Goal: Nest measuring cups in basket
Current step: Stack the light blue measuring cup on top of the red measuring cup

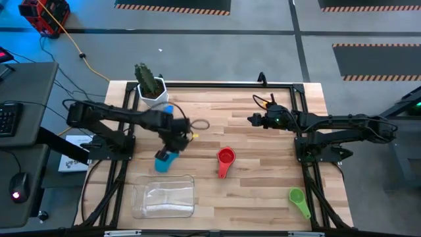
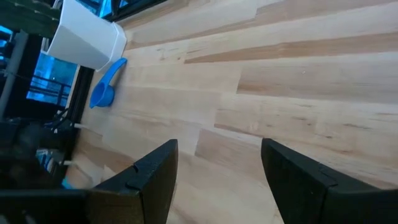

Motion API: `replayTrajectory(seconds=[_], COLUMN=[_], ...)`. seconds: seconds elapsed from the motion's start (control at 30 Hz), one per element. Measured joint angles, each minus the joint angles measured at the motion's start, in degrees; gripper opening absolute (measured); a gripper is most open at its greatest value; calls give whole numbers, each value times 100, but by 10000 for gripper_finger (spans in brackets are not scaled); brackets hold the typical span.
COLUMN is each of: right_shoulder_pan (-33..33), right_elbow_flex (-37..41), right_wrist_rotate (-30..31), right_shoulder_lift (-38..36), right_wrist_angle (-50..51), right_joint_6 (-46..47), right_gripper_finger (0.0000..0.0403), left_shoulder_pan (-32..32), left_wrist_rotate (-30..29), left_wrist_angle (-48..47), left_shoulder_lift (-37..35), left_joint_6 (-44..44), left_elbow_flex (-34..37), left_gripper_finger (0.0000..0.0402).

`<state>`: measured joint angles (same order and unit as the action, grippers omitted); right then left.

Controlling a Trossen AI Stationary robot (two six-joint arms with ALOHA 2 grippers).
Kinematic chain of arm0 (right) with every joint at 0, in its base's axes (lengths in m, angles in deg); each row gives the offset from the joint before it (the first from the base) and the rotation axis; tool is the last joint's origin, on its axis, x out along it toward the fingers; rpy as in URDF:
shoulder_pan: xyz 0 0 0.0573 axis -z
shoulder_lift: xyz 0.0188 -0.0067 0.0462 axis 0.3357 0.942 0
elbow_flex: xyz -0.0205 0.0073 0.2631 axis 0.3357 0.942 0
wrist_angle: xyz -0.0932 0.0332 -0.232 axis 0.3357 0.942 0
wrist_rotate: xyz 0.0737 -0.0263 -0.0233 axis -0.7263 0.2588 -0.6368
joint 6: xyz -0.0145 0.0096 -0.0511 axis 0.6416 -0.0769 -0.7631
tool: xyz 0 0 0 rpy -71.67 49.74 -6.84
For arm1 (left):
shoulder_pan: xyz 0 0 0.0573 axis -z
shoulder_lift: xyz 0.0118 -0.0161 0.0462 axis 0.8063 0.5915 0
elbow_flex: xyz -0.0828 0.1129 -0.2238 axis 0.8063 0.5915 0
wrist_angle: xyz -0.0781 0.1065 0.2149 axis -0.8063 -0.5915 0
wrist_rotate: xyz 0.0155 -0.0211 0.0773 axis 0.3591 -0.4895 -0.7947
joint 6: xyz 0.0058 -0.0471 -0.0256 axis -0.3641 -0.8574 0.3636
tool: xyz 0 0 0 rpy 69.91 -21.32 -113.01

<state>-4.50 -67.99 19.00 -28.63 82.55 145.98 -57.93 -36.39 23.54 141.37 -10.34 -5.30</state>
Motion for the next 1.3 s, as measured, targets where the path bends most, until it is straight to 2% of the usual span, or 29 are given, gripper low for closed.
replayTrajectory(seconds=[0.13, 0.33, 0.5, 0.87, 1.0, 1.13, 1.2, 1.3], right_shoulder_pan=[0, 0, 0, 0, 2, -4, -13, -101], right_elbow_flex=[0, 0, 0, 0, 0, -8, -170, -754], right_wrist_rotate=[-134, -285, -347, -440, -1010, -1578, -1703, -1985], right_shoulder_lift=[0, 0, 0, 0, 0, 0, 1, 131], right_wrist_angle=[-26, -103, -170, -745, -1767, -3063, -3294, -3053], right_joint_6=[2, 0, -19, -192, -609, -862, -1104, -2025], right_gripper_finger=[223, 223, 223, 223, 223, 223, 223, 223], left_shoulder_pan=[-282, -632, -828, -1156, -1249, -1337, -1345, -1343], left_wrist_rotate=[-33, -576, -604, -552, -491, -62, 118, 229], left_wrist_angle=[123, 1085, 1429, 1430, 1444, 1715, 1836, 2026], left_shoulder_lift=[-452, -987, -1161, -1216, -1221, -1244, -1232, -1123], left_joint_6=[-196, -710, -914, -750, -530, -336, -174, 21], left_elbow_flex=[-386, -469, -469, -469, -702, -1158, -1361, -1622], left_gripper_finger=[0, 0, 0, 0, 0, 0, 0, 0])
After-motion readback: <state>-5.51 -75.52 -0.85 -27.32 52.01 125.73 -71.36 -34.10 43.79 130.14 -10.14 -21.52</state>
